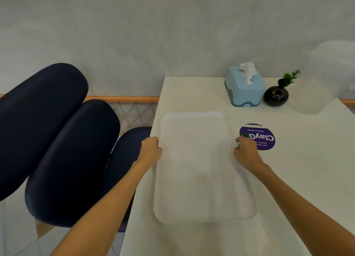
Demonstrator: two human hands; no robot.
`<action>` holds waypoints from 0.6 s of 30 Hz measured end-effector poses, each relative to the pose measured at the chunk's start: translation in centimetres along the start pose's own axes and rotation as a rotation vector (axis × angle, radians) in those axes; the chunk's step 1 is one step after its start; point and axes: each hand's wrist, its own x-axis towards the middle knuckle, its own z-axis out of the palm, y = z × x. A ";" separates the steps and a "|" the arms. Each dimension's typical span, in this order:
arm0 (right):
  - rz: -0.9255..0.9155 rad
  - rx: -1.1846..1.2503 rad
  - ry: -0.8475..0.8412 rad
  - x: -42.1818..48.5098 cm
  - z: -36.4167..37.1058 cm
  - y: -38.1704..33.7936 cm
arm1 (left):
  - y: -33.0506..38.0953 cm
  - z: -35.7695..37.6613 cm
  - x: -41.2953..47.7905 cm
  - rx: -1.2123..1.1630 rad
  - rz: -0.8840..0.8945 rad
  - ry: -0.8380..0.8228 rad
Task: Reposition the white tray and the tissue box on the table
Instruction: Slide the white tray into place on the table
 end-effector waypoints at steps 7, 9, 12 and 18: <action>0.085 -0.009 0.047 -1.0 1.3 -2.2 | -1.6 -1.6 2.4 -0.025 0.092 -0.078; 0.102 -0.001 0.063 -1.3 1.5 -2.3 | -1.9 -1.7 2.7 -0.019 0.116 -0.096; 0.126 0.011 0.082 -1.9 1.9 -2.3 | -2.1 -1.9 2.6 -0.017 0.165 -0.104; 0.174 0.022 0.086 -2.4 1.6 -2.9 | -2.6 -2.0 2.8 -0.063 0.195 -0.137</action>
